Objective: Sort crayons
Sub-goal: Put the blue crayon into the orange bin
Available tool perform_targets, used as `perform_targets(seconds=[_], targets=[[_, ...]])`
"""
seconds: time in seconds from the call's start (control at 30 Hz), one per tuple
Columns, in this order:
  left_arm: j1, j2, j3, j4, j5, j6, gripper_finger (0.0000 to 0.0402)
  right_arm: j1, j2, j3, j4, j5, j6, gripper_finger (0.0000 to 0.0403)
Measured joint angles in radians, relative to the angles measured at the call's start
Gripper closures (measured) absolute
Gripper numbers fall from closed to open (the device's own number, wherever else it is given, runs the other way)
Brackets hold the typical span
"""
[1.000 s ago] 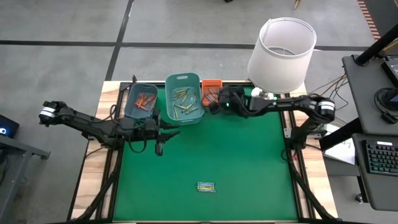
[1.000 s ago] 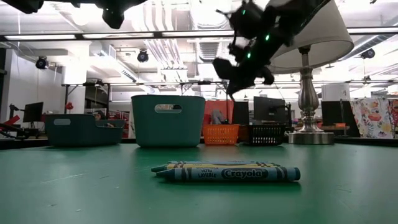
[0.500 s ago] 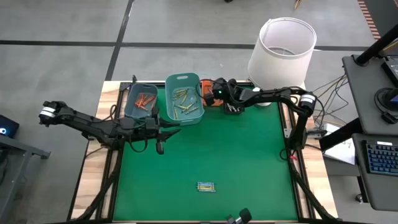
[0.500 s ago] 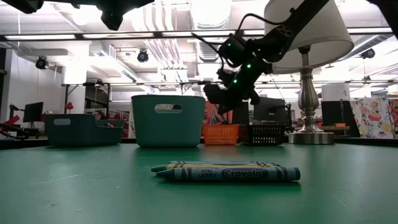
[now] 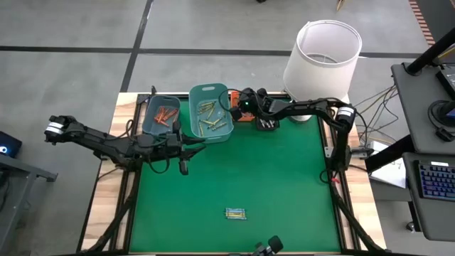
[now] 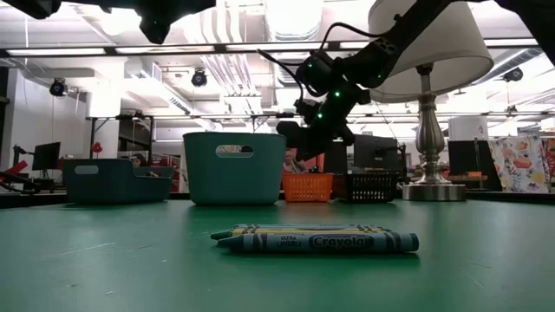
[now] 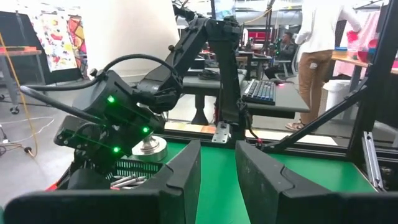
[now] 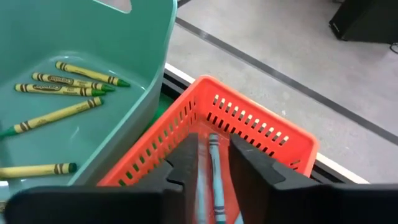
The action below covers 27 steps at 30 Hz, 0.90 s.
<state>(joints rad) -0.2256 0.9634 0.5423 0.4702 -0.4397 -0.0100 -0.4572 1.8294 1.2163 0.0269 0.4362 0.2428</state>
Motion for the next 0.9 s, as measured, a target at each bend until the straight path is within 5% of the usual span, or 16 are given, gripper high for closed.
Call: perform_targets(seconds=[0.43, 0.9], targets=[[-0.007, 0.011, 0.000, -0.018, 0.003, -0.133, 0.0318, 0.073, -0.097, 0.003, -0.095, -0.070, 0.000, 0.0269], [-0.110, 0.195, 0.000, 0.046, 0.003, -0.231, 0.0318, 0.443, -0.348, -0.049, -0.237, -0.070, -0.106, 0.0303]])
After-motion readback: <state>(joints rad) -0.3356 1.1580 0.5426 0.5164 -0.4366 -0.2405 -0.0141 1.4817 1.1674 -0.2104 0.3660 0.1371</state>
